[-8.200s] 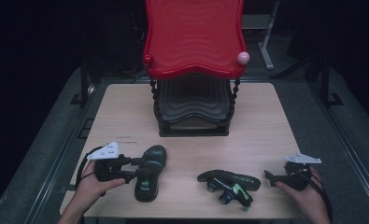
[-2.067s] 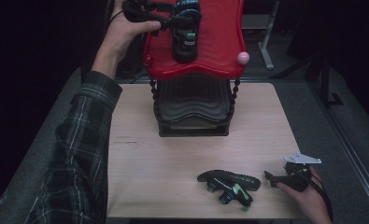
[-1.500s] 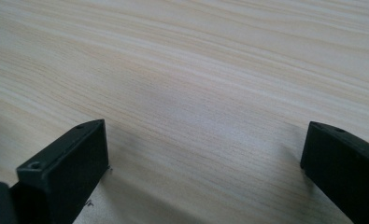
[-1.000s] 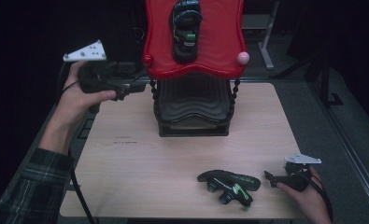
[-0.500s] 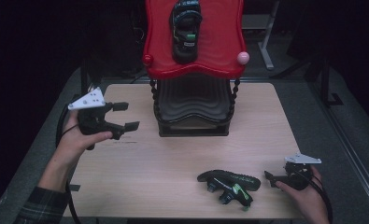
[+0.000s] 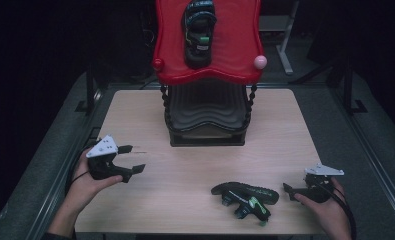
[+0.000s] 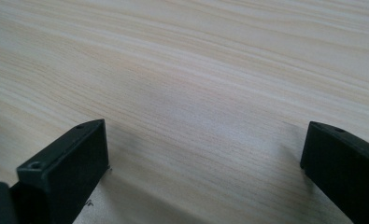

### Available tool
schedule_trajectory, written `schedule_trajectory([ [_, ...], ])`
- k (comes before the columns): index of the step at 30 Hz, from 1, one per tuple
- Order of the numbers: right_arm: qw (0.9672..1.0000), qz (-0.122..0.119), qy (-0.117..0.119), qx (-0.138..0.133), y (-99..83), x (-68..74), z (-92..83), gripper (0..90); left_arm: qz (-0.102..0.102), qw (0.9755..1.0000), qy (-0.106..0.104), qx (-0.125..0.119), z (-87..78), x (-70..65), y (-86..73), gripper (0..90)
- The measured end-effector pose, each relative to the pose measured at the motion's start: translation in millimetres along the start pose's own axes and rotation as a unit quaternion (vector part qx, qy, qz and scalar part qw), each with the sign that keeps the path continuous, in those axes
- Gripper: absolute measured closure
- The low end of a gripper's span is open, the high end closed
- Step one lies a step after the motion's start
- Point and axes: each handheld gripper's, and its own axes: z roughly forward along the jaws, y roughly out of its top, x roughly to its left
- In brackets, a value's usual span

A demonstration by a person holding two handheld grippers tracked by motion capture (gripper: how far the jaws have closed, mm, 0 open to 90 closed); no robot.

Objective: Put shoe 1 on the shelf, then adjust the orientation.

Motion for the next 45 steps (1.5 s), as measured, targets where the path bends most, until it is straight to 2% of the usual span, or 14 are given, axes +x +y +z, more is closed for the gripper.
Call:
schedule_trajectory([
  [5, 1.0000, -0.002, 0.003, -0.005, -0.5, 0.3, -2.1, 7.8, 0.002, 0.9993, 0.015, 0.034, 10.8, -4.6, -24.3, 16.9],
  [7, 1.0000, -0.003, 0.003, -0.004, 0.1, -0.4, -4.8, 16.1, -0.001, 0.9989, 0.016, 0.045, 15.6, -6.2, -31.1, 16.9],
  [9, 1.0000, -0.001, 0.005, 0.000, 0.5, -1.0, -6.6, 17.7, -0.004, 0.9985, 0.014, 0.052, 20.0, -7.1, -36.8, 16.9],
  [11, 1.0000, -0.001, 0.006, -0.002, 0.1, -1.6, -8.6, 24.7, -0.009, 0.9981, 0.017, 0.058, 23.9, -7.4, -42.9, 16.9],
  [14, 0.9998, 0.004, 0.017, -0.004, -0.2, -3.3, -10.7, 30.5, -0.006, 0.9967, 0.024, 0.077, 29.6, -7.4, -52.5, 16.9],
  [19, 0.9994, 0.005, 0.033, -0.002, -0.5, -5.1, -14.7, 42.2, -0.012, 0.9948, 0.035, 0.094, 34.3, -4.8, -63.8, 16.9],
  [24, 0.9982, -0.002, 0.060, -0.006, 0.6, -3.3, -20.5, 54.5, -0.021, 0.9935, 0.046, 0.102, 38.6, -4.4, -70.5, 16.9],
  [26, 0.9974, -0.007, 0.070, -0.010, 2.7, -0.4, -24.7, 61.4, -0.044, 0.9938, 0.040, 0.094, 40.5, -3.4, -73.1, 14.8],
  [28, 0.9963, -0.012, 0.083, -0.015, 5.2, 2.7, -29.2, 67.3, -0.052, 0.9937, 0.045, 0.089, 41.5, -2.6, -75.2, 12.1],
  [31, 0.9941, -0.019, 0.103, -0.029, 9.0, 7.4, -36.9, 75.1, -0.054, 0.9945, 0.047, 0.077, 44.0, -1.5, -79.3, 3.4],
  [32, 0.9931, -0.021, 0.109, -0.036, 10.0, 8.9, -39.6, 77.9, -0.052, 0.9944, 0.045, 0.081, 44.7, -1.3, -79.3, 0.0],
  [36, 0.9881, -0.033, 0.139, -0.056, 15.0, 15.3, -49.8, 88.5, -0.052, 0.9944, 0.045, 0.080, 44.7, -1.3, -79.3, 0.0],
  [43, 0.9762, -0.070, 0.193, -0.070, 26.2, 39.2, -58.4, 90.0, -0.053, 0.9943, 0.045, 0.081, 44.7, -1.3, -79.2, 0.0],
  [45, 0.9718, -0.081, 0.209, -0.074, 28.8, 47.0, -58.7, 90.0, -0.052, 0.9943, 0.045, 0.081, 44.7, -1.3, -79.2, 0.0],
])
